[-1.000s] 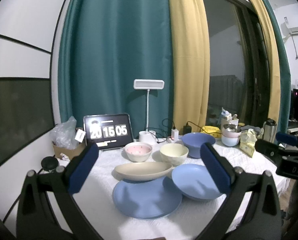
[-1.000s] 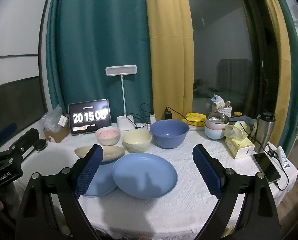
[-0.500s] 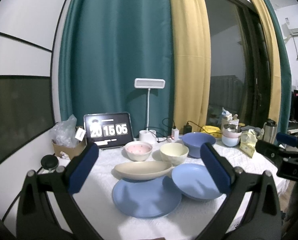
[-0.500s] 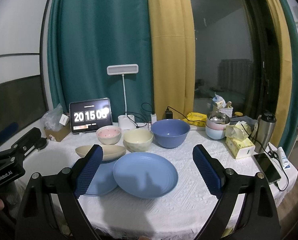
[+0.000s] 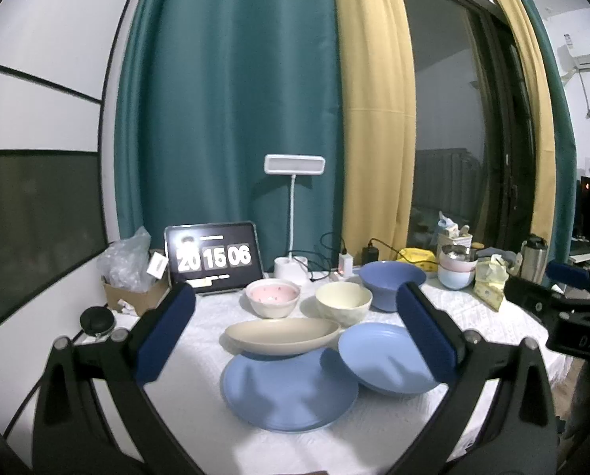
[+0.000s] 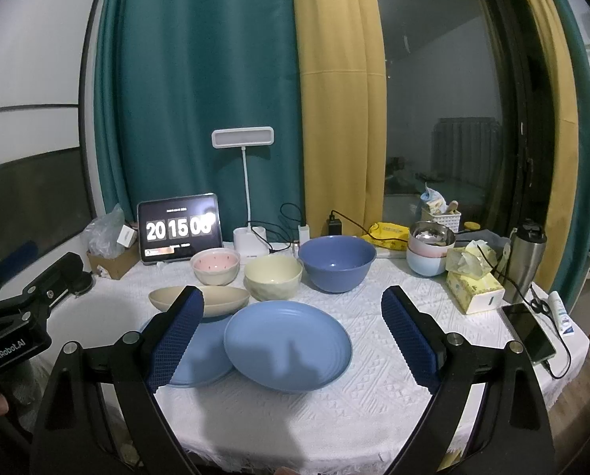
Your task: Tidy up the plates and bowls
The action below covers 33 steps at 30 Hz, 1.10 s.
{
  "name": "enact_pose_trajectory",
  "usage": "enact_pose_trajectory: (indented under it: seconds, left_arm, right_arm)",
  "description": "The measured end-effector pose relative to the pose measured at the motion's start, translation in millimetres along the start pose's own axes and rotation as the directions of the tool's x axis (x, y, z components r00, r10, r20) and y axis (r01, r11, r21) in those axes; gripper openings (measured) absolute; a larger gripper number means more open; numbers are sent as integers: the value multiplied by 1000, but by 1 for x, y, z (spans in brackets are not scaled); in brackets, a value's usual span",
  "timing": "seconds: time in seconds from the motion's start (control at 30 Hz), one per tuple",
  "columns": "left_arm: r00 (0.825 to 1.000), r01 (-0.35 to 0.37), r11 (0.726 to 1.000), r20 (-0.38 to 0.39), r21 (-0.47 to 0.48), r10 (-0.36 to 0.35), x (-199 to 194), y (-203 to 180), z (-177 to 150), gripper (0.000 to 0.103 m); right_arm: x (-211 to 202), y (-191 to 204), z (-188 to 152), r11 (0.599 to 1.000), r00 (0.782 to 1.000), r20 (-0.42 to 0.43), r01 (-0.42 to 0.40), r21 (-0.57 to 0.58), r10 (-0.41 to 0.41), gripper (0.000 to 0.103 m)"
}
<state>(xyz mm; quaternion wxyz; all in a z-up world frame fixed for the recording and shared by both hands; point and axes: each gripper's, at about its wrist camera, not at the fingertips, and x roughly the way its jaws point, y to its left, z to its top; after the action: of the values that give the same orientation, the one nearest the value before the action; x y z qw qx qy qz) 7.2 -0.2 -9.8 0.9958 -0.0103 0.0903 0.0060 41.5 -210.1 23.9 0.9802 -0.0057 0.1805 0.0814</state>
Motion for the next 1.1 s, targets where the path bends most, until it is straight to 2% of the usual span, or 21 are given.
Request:
enact_pose_trajectory:
  seconds: [1.1]
  left_arm:
    - [1000,17,1000,-7,8,-17,-1,-11,-1,102]
  right_arm:
    - [-1,-2,0,1000,1000,-1,-1,-1,1,94]
